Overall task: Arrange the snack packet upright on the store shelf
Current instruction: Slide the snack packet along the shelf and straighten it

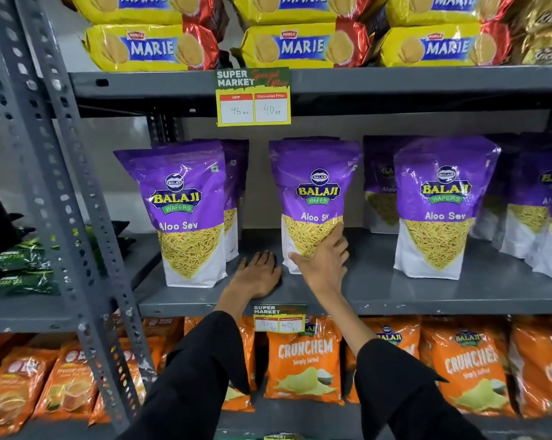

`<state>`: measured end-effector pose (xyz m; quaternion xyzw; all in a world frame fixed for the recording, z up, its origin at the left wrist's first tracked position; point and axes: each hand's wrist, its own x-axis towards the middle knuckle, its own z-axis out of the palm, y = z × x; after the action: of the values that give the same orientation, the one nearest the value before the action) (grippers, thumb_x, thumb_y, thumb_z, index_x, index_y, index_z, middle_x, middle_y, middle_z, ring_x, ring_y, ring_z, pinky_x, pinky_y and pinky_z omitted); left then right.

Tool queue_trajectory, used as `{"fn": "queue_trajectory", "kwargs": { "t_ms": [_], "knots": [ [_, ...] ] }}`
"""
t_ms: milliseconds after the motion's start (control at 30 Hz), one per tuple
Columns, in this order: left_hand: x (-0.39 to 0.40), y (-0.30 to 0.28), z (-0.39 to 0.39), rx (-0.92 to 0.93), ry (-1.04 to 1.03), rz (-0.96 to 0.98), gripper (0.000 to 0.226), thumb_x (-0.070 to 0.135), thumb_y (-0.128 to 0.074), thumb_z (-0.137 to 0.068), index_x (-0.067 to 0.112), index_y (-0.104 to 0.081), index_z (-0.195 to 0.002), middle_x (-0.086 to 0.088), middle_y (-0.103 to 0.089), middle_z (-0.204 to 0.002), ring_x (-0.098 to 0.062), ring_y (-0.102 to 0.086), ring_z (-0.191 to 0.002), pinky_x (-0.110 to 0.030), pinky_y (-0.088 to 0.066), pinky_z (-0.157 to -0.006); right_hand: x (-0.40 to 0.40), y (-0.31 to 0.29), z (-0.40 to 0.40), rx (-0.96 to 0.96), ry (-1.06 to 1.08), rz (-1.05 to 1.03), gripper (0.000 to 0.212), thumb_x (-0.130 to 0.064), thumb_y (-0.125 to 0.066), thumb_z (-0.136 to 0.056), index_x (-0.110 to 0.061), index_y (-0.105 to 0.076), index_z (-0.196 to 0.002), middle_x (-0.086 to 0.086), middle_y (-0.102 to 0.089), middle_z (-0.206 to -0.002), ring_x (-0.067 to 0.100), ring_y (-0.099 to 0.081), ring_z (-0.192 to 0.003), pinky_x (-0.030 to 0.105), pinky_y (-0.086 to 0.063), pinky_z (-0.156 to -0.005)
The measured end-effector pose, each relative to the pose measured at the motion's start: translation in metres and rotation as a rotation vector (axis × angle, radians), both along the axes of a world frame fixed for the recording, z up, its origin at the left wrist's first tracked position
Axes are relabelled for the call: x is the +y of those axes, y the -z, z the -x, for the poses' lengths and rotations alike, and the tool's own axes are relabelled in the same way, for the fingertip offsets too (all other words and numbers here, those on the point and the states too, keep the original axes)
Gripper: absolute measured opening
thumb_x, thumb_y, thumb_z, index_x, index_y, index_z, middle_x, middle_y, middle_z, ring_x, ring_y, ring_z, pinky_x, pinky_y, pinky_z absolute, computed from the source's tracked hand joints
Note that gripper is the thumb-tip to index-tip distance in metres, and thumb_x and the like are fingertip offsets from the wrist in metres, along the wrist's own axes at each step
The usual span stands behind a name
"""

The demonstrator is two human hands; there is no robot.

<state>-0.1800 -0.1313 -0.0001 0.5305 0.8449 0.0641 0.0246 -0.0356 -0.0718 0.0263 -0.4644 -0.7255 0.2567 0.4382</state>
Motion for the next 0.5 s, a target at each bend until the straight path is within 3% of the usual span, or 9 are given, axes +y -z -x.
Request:
{"fn": "queue_trajectory", "kwargs": {
  "t_ms": [500],
  "knots": [
    [-0.004,-0.004,-0.002,0.004,0.008,0.017,0.064,0.042,-0.014,-0.104,0.014,-0.007,-0.161,-0.003,-0.003,-0.171,-0.021,0.000,-0.157,-0.049,-0.002,-0.126,-0.047,0.010,-0.037,-0.018,0.037,-0.061,0.127,-0.052,-0.086,-0.067,-0.020,-0.001,-0.156,0.018,-0.027,-0.157,0.043,-0.034,-0.140,0.065,-0.041,-0.101]
  ]
}}
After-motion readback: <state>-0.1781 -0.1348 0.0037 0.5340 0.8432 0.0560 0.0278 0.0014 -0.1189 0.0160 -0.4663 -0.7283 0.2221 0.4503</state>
